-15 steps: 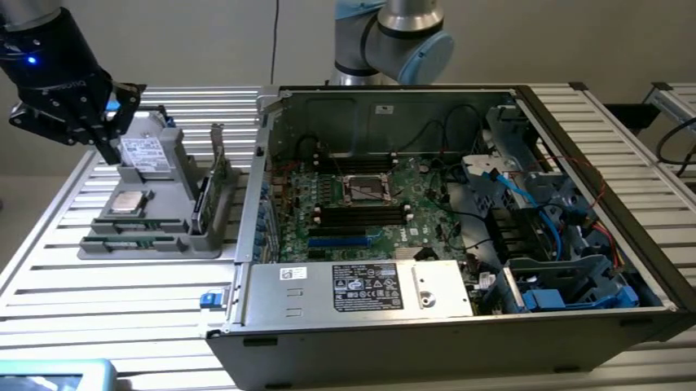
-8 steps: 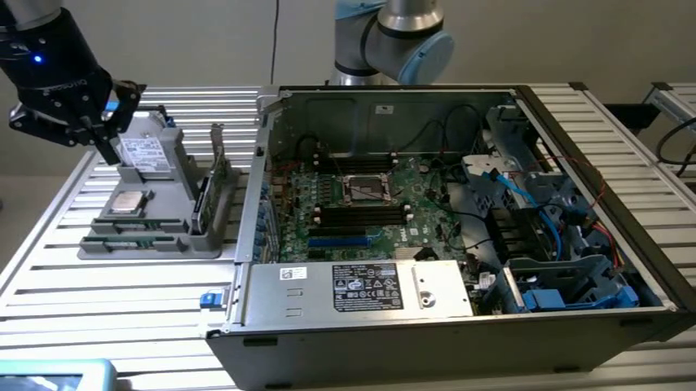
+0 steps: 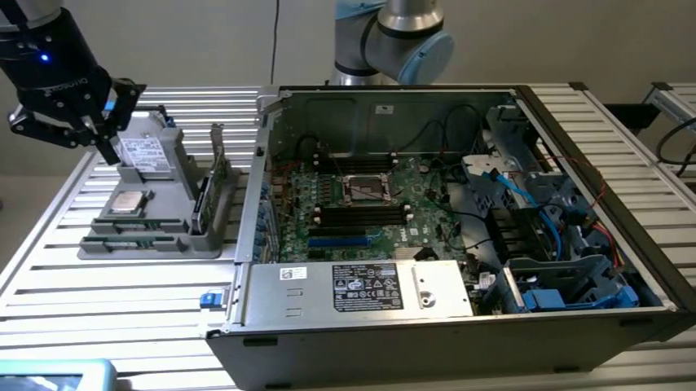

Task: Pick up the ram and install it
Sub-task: 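Pick up the ram and move it above insertion slot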

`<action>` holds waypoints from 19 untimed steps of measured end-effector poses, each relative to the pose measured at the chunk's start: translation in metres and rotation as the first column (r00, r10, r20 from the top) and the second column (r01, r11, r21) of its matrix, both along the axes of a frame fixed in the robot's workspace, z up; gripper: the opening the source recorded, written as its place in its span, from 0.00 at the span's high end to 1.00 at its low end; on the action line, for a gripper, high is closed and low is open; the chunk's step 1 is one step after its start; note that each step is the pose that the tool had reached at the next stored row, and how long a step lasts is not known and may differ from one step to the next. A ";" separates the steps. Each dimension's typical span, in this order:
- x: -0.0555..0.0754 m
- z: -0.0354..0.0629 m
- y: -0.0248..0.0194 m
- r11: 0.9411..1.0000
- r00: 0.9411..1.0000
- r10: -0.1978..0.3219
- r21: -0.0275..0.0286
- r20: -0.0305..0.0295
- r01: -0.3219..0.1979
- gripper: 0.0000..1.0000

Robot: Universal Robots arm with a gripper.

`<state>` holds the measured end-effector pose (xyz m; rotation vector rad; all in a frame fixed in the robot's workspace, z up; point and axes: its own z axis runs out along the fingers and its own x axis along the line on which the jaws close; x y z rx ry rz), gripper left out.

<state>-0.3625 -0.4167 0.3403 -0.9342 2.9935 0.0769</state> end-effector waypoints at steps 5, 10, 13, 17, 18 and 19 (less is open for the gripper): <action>0.000 0.0000 0.0000 0.996 0.996 0.090 0.000 0.000 -0.090 0.89; 0.000 0.0000 0.0000 0.984 0.984 0.180 0.000 0.000 -0.180 0.89; 0.000 0.0000 0.0000 0.972 0.972 0.233 0.000 0.000 -0.233 0.89; 0.000 0.0000 0.0000 0.953 0.953 0.304 0.000 0.000 -0.304 0.89; 0.000 0.0000 0.0000 0.947 0.947 0.321 0.000 0.000 -0.321 0.89; 0.000 0.0000 0.0000 0.941 0.941 0.338 0.000 0.000 -0.338 0.89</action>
